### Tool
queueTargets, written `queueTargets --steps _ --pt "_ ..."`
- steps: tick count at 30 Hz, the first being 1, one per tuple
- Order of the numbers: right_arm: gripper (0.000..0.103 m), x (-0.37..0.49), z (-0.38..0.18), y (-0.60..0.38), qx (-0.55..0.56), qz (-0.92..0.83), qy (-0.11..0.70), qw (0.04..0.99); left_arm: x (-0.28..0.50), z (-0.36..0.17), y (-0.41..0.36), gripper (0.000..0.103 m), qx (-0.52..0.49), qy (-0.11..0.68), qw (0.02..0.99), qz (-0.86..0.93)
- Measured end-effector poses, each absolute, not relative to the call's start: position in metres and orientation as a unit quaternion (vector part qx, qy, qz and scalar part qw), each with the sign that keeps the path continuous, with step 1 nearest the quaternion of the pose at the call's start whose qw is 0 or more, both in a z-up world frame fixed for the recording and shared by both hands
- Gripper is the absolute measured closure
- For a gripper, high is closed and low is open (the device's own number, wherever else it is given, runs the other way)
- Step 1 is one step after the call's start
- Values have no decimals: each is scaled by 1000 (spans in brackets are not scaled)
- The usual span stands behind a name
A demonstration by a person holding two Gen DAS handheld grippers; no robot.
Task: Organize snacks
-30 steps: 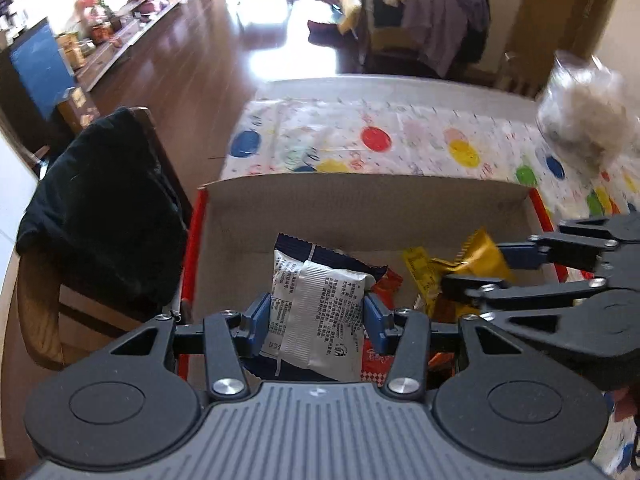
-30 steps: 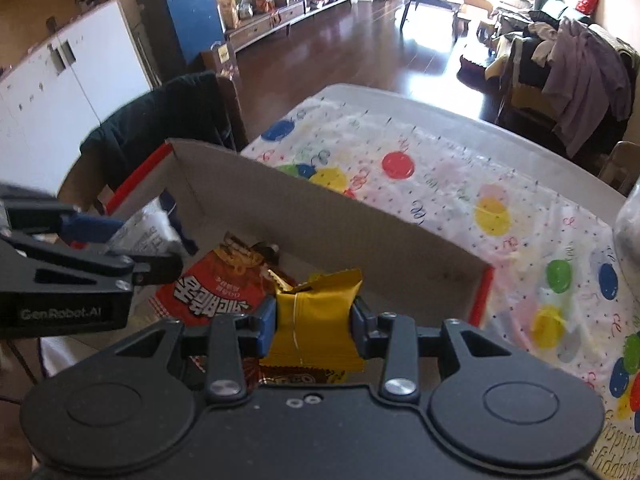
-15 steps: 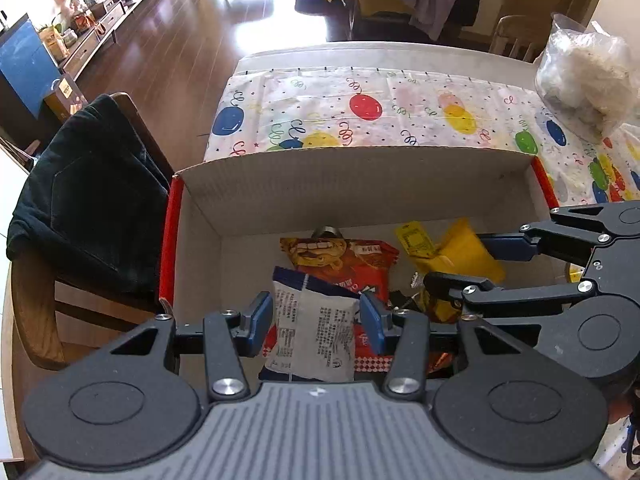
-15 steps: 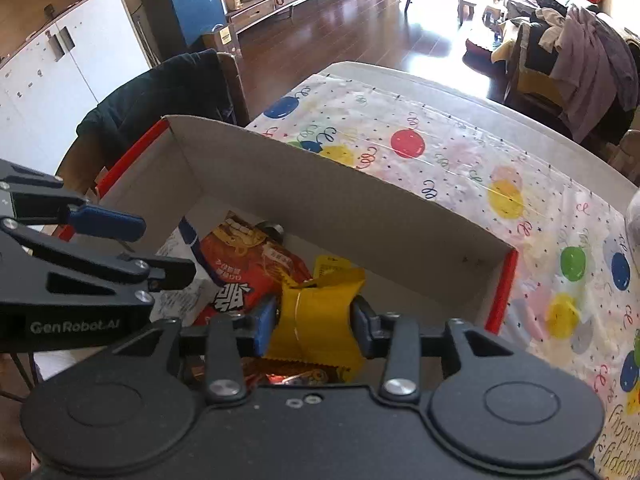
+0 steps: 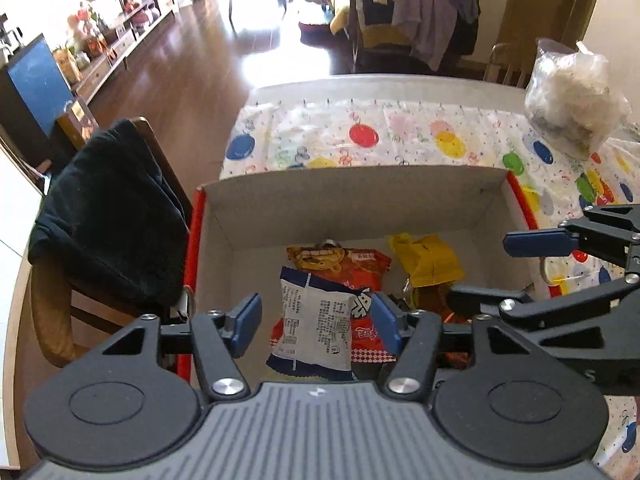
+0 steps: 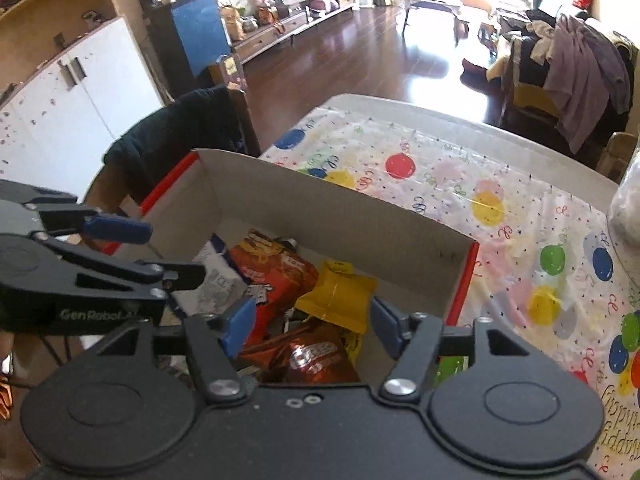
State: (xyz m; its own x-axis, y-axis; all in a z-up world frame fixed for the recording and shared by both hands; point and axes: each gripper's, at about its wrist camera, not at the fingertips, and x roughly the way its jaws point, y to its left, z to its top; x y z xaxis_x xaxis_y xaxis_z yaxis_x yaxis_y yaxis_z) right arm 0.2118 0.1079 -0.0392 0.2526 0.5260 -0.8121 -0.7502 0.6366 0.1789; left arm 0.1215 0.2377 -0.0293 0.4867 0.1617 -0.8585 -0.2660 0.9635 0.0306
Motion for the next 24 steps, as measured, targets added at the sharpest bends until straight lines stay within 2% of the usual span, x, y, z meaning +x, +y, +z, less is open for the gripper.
queueTargets --steps 5,10,13,16,18,19,24 --pt "26 198 -23 97 -120 420 434 788 108 -16 232 41 -53 473 870 126" --pt "22 189 -7 85 -105 426 416 796 95 -4 225 36 -52 455 880 128" --pt "14 181 1 78 -101 432 403 800 87 3 219 36 -46 441 887 128" --pt "14 174 9 71 -101 436 393 803 81 9 215 32 -49 432 892 123" --pt "10 168 13 66 -101 440 383 806 75 12 212 31 -49 425 896 121" --pt "4 165 14 62 -101 441 379 807 72 14 210 30 -49 422 897 121" --pt "0 150 21 48 -97 447 358 814 60 22 204 26 -58 407 904 120"
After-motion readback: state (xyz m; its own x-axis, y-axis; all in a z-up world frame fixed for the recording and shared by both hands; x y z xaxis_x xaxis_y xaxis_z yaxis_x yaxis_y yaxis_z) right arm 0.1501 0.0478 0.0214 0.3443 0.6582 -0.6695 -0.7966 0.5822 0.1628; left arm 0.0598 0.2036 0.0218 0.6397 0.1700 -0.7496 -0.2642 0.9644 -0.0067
